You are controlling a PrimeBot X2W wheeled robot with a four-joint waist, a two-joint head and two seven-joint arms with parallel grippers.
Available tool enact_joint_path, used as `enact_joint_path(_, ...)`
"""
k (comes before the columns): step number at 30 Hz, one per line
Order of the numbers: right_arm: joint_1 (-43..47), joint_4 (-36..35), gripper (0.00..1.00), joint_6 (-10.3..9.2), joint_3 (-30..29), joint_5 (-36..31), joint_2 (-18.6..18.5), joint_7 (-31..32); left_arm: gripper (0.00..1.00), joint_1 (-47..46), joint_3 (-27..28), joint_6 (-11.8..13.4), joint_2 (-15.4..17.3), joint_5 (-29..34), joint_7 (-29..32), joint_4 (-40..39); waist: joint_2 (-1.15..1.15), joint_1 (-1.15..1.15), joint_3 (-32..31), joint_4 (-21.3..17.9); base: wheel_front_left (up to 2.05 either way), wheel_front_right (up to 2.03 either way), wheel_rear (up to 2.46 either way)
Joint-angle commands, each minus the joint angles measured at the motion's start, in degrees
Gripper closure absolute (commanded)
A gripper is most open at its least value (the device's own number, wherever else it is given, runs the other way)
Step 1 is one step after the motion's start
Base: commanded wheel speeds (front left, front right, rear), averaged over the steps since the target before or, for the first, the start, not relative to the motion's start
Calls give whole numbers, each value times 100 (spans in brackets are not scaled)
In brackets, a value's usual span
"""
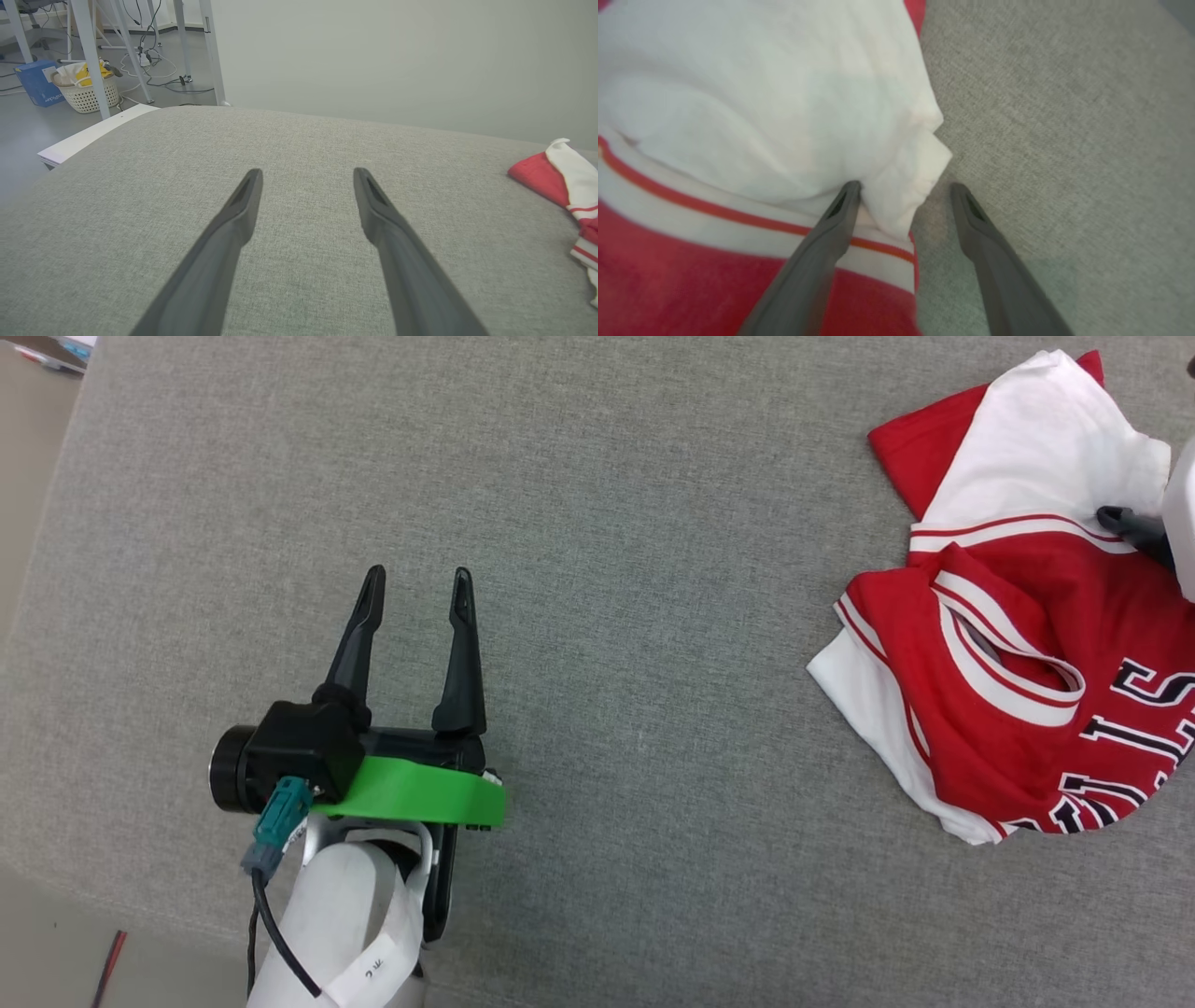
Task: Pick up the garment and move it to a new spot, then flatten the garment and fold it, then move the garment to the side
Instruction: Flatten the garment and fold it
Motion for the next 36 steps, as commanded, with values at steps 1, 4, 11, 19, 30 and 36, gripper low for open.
enact_joint_path(1,389,141,79,-5,288,80,156,-62,0,-67,35,46,-24,-15,-33,16,0,0,-32,-1,0,0,0)
enact_joint_path(4,378,106,100,-5,303,62,136,-521,0,0,85,49,-24,6,-33,65,0,0,-191,-79,0,0,0)
enact_joint_path(11,323,-251,100,-5,173,59,-43,-1855,0,224,141,23,-24,87,-33,159,0,0,-809,-295,0,0,0)
enact_joint_path(19,1212,-776,100,-5,-332,155,-543,-3226,0,688,256,-6,-24,179,-33,256,0,0,-1440,-588,0,0,0)
enact_joint_path(30,3474,-330,100,-5,-1822,520,-739,-4475,0,922,332,-31,-24,228,-33,287,0,0,-1666,-851,0,0,0)
enact_joint_path(36,4513,252,100,-5,-2597,775,-376,-4958,0,961,373,-42,-24,245,-33,316,0,0,-1695,-937,0,0,0)
